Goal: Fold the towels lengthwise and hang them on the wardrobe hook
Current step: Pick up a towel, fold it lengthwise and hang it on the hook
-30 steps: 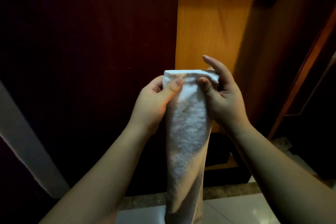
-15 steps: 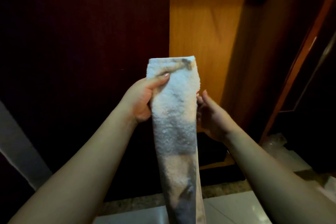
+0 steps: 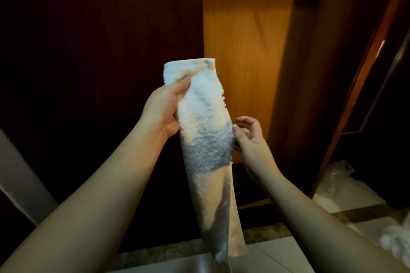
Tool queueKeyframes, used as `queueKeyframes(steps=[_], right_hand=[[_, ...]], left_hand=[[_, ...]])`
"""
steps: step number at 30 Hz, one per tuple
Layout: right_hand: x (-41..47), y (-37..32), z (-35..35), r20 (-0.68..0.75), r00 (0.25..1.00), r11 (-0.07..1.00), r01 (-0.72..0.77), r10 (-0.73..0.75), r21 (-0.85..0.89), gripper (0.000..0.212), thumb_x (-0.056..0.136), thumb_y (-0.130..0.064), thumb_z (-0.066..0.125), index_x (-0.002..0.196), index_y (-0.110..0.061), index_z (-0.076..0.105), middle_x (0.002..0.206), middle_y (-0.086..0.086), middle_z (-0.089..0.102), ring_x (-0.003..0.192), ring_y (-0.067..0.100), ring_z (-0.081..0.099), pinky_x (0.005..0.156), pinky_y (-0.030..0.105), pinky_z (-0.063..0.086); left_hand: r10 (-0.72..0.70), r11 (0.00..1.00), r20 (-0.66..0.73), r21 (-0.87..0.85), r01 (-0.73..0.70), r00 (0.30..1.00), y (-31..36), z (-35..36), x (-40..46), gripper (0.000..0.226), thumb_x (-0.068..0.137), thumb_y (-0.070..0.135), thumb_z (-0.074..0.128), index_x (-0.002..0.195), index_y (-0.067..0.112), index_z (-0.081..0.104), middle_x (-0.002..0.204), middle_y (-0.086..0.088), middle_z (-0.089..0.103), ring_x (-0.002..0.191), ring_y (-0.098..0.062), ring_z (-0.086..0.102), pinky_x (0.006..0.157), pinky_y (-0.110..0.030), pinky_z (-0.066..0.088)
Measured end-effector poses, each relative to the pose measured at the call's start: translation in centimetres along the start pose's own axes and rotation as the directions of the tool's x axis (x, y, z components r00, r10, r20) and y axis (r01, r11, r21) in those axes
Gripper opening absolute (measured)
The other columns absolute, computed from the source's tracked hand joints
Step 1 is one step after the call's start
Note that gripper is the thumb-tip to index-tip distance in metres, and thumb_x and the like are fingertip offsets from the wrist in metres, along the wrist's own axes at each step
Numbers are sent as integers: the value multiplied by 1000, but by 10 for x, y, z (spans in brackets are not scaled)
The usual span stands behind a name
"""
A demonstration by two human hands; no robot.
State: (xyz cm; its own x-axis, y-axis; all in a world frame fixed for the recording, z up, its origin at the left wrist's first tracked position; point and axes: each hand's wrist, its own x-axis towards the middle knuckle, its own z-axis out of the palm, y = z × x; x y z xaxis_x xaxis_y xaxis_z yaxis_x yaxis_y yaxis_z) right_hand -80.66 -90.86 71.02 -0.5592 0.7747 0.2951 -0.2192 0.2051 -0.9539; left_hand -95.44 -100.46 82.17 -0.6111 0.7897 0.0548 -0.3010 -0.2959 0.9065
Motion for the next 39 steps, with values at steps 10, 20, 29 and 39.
queueKeyframes(steps=[10, 20, 29, 39], right_hand=[[-7, -9, 6, 43, 998, 979, 60, -52, -197, 35, 87, -38, 72, 109, -42, 44, 112, -18, 55, 102, -3, 55, 74, 6, 46], [-5, -13, 10, 105, 994, 952, 34, -2, -303, 19, 94, -48, 60, 97, -29, 59, 95, -13, 71, 84, -3, 67, 70, 20, 53], [-7, -16, 18, -4, 987, 933, 149, -159, -328, 21, 99, -50, 45, 97, -30, 48, 90, 1, 64, 77, 8, 62, 70, 40, 53], [3, 27, 4, 209, 965, 979, -129, 160, -156, 87, 44, -92, 68, 104, -29, 67, 99, -11, 75, 93, 1, 70, 89, 33, 55]], left_hand=[[89, 996, -21, -22, -89, 996, 2, 9, -2, 26, 98, 12, 59, 121, 1, 61, 103, -14, 75, 94, -27, 74, 74, -43, 62], [182, 981, 20, 61, -182, 983, 8, 7, -6, 25, 97, 13, 59, 120, 3, 61, 104, -16, 75, 94, -29, 74, 75, -42, 61], [161, 982, 72, 88, -168, 984, 20, 9, 3, 31, 96, 16, 61, 123, 1, 60, 110, -18, 73, 99, -30, 72, 87, -47, 59], [22, 998, -4, -59, -22, 1000, 18, 8, 18, 29, 94, 15, 65, 118, -1, 63, 107, -20, 73, 96, -36, 73, 91, -55, 55]])
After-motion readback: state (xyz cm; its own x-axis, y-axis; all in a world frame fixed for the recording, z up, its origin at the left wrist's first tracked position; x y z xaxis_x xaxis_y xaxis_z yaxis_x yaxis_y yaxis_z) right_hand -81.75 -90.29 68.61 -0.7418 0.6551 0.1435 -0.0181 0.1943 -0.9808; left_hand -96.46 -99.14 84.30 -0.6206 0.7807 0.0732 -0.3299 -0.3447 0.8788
